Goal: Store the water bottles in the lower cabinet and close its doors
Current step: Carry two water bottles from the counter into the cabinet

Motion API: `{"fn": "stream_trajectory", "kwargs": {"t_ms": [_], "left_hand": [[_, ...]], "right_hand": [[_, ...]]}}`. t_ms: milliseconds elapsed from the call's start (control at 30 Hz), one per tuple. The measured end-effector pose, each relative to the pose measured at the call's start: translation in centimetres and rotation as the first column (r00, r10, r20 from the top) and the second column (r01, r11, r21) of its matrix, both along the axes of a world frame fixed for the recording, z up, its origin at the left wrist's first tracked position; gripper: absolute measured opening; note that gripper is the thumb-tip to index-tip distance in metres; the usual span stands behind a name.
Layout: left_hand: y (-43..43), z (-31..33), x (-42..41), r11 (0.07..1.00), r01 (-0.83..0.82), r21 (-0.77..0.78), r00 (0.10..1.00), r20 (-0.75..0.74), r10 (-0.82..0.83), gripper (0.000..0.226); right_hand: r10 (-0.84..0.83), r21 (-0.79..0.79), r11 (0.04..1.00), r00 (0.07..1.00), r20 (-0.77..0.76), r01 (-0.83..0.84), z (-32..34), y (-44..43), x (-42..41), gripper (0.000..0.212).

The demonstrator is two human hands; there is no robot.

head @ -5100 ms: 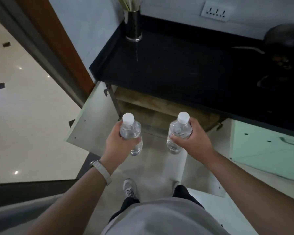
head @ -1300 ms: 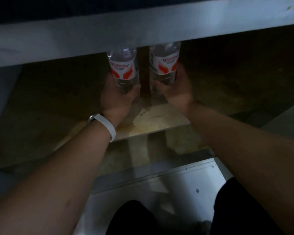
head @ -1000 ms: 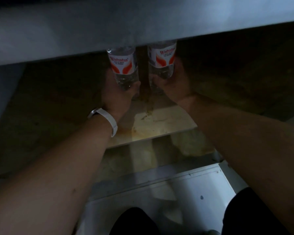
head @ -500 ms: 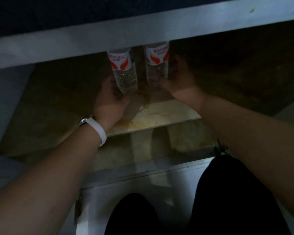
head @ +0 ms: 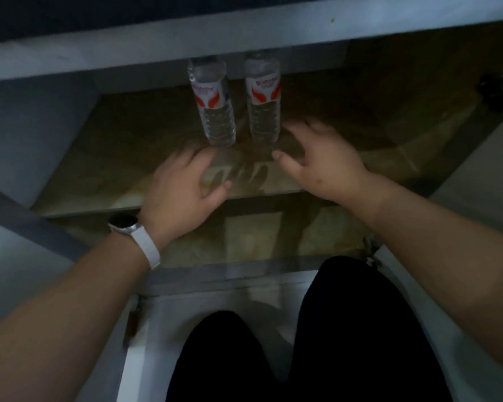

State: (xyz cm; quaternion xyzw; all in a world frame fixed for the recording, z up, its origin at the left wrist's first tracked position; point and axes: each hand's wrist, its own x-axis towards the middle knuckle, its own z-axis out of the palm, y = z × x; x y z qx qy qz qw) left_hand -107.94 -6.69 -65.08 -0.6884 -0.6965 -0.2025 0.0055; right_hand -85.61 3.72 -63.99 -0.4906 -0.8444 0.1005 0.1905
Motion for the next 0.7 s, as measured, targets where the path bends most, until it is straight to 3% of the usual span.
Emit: {"fn": "stream_trajectory", "kwargs": {"t_ms": [200, 333, 700], "left_hand": [[-2.2, 2.1, 1.7, 0.999, 0.034, -0.023, 0.999, -0.021, -0.034, 0.054], [-4.7, 5.6, 3.4, 0.986, 0.063, -0.152, 0.997, 0.048, -0.056, 0.054], [-13.3, 24.8, 6.1, 0.953, 0.188, -0.238, 0.968, -0.122, -0.221, 0.053]], "right_hand": [[0.117, 0.022, 0.993, 0.992, 0.047, -0.118, 2.1, -3.1, 1.1, 0.060], [0.143, -0.034, 0.990, 0.983, 0.115, -0.139, 5.9, -6.4, 2.3, 0.058], [0.128, -0.184, 0.981, 0.933, 0.337, -0.068, 26.0, -16.6, 6.4, 0.062]]}}
